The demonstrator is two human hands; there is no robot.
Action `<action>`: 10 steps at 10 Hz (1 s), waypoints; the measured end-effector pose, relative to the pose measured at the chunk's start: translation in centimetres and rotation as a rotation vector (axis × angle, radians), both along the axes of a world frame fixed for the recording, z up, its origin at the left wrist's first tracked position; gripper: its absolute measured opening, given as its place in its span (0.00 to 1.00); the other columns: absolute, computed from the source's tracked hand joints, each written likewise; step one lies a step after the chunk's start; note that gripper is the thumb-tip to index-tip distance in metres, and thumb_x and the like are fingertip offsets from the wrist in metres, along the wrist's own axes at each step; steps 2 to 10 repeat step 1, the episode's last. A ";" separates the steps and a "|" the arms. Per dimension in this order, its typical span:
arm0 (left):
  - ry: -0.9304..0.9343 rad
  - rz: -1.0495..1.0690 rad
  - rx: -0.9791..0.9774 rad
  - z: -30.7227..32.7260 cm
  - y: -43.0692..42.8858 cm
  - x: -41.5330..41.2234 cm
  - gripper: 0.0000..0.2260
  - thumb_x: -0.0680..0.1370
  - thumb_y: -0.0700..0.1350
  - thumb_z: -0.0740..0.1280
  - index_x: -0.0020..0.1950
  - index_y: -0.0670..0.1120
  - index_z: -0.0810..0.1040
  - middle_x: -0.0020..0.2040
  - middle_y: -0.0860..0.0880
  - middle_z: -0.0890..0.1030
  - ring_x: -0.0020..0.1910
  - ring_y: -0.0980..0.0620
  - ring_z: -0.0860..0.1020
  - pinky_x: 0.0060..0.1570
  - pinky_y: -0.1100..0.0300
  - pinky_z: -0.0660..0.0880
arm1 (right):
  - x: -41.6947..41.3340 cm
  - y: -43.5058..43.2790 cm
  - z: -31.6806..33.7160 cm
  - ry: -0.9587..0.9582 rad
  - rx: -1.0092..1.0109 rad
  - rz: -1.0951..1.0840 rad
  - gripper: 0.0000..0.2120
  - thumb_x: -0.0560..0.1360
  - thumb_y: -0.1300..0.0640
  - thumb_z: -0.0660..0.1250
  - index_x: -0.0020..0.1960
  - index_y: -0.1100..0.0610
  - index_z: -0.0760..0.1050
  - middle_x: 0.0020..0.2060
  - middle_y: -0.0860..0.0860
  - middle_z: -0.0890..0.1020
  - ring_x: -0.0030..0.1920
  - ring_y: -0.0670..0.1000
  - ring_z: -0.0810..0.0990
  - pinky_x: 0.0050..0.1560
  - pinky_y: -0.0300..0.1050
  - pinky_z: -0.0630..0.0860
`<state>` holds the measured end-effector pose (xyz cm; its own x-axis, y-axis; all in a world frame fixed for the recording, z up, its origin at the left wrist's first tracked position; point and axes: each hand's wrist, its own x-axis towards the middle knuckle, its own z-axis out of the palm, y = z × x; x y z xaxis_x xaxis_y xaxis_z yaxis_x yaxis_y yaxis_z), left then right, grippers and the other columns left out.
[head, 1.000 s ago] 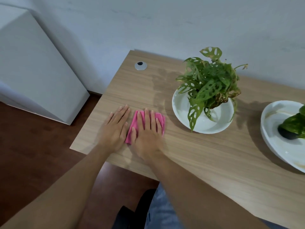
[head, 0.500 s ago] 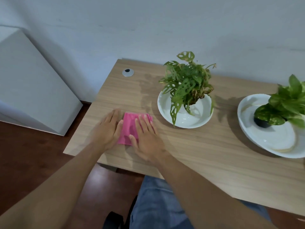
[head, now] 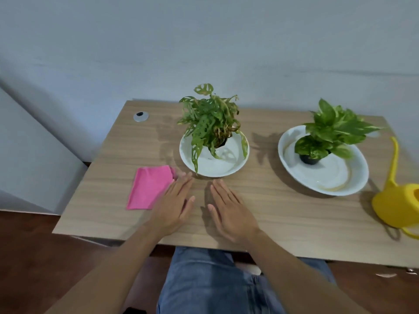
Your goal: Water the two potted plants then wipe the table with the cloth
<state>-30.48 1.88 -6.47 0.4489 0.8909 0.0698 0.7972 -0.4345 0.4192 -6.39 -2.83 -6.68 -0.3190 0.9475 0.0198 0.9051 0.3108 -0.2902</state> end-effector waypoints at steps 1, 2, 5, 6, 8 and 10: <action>-0.041 -0.119 0.024 -0.5 -0.6 2.7 0.27 0.91 0.55 0.57 0.89 0.46 0.63 0.89 0.50 0.63 0.89 0.51 0.59 0.87 0.45 0.59 | 3.9 -1.1 -0.3 -0.010 0.019 -0.056 0.33 0.91 0.42 0.45 0.90 0.59 0.54 0.90 0.52 0.53 0.90 0.49 0.45 0.88 0.48 0.43; -0.041 -0.119 0.024 -0.5 -0.6 2.7 0.27 0.91 0.55 0.57 0.89 0.46 0.63 0.89 0.50 0.63 0.89 0.51 0.59 0.87 0.45 0.59 | 3.9 -1.1 -0.3 -0.010 0.019 -0.056 0.33 0.91 0.42 0.45 0.90 0.59 0.54 0.90 0.52 0.53 0.90 0.49 0.45 0.88 0.48 0.43; -0.041 -0.119 0.024 -0.5 -0.6 2.7 0.27 0.91 0.55 0.57 0.89 0.46 0.63 0.89 0.50 0.63 0.89 0.51 0.59 0.87 0.45 0.59 | 3.9 -1.1 -0.3 -0.010 0.019 -0.056 0.33 0.91 0.42 0.45 0.90 0.59 0.54 0.90 0.52 0.53 0.90 0.49 0.45 0.88 0.48 0.43; -0.041 -0.119 0.024 -0.5 -0.6 2.7 0.27 0.91 0.55 0.57 0.89 0.46 0.63 0.89 0.50 0.63 0.89 0.51 0.59 0.87 0.45 0.59 | 3.9 -1.1 -0.3 -0.010 0.019 -0.056 0.33 0.91 0.42 0.45 0.90 0.59 0.54 0.90 0.52 0.53 0.90 0.49 0.45 0.88 0.48 0.43; -0.041 -0.119 0.024 -0.5 -0.6 2.7 0.27 0.91 0.55 0.57 0.89 0.46 0.63 0.89 0.50 0.63 0.89 0.51 0.59 0.87 0.45 0.59 | 3.9 -1.1 -0.3 -0.010 0.019 -0.056 0.33 0.91 0.42 0.45 0.90 0.59 0.54 0.90 0.52 0.53 0.90 0.49 0.45 0.88 0.48 0.43; -0.041 -0.119 0.024 -0.5 -0.6 2.7 0.27 0.91 0.55 0.57 0.89 0.46 0.63 0.89 0.50 0.63 0.89 0.51 0.59 0.87 0.45 0.59 | 3.9 -1.1 -0.3 -0.010 0.019 -0.056 0.33 0.91 0.42 0.45 0.90 0.59 0.54 0.90 0.52 0.53 0.90 0.49 0.45 0.88 0.48 0.43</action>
